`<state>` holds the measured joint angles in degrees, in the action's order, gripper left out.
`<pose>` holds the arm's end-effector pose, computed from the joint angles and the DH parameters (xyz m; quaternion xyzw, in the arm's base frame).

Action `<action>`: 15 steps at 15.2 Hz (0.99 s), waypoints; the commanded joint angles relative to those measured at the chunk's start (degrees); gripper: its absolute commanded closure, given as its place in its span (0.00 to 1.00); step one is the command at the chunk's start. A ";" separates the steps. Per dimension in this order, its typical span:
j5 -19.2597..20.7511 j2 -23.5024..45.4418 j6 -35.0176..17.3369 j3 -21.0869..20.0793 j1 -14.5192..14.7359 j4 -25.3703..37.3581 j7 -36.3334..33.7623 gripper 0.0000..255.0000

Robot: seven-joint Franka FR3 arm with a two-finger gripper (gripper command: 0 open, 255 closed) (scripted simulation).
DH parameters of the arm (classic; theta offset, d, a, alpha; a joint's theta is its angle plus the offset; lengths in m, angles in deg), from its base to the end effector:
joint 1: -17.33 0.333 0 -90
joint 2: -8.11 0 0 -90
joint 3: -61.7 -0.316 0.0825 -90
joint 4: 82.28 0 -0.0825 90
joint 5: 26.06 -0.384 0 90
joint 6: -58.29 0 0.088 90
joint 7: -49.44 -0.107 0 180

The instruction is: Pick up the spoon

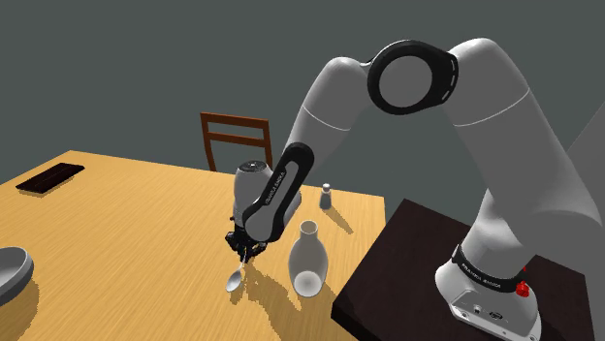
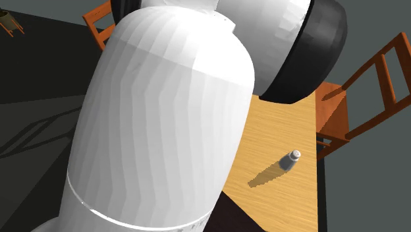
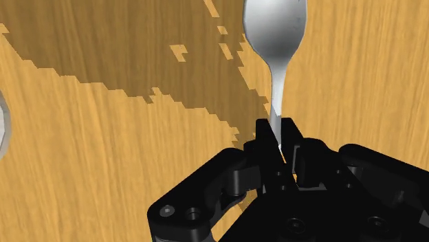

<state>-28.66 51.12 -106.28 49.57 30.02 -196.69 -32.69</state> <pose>0.5488 0.2513 0.0985 -0.8457 0.5236 0.0214 0.1010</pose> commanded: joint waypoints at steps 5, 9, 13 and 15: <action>-0.37 -4.09 2.36 -0.58 -0.48 -1.59 -0.26 1.00; -0.68 -6.97 4.26 -1.02 -0.87 -2.54 -0.39 1.00; -1.02 -9.77 6.29 -1.48 -1.27 -3.30 -0.50 1.00; -1.03 -9.87 6.36 -1.50 -1.28 -3.33 -0.50 1.00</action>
